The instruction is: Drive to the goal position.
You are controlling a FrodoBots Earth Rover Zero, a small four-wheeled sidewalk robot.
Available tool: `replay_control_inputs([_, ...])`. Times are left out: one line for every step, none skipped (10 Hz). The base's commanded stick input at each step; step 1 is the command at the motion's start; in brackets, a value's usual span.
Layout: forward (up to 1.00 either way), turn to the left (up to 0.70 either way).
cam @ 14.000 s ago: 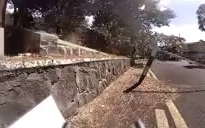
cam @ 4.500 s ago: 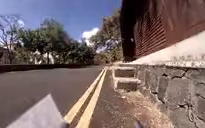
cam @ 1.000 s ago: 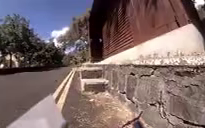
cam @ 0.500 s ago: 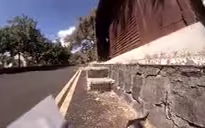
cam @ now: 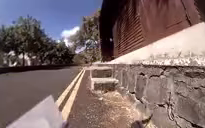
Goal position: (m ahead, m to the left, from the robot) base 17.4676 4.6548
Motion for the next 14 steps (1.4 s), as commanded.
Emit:
replay_control_inputs([0.00, 0.50])
replay_control_inputs([0.00, 0.50])
replay_control_inputs([0.00, 0.50])
replay_control_inputs([0.00, 0.50])
replay_control_inputs([0.00, 0.50])
replay_control_inputs([0.00, 0.50])
replay_control_inputs([0.00, 0.50])
replay_control_inputs([0.00, 0.50])
replay_control_inputs([0.00, 0.50])
replay_control_inputs([0.00, 0.50])
replay_control_inputs([0.00, 0.50])
replay_control_inputs([0.00, 0.50])
replay_control_inputs([0.00, 0.50])
replay_control_inputs([0.00, 0.50])
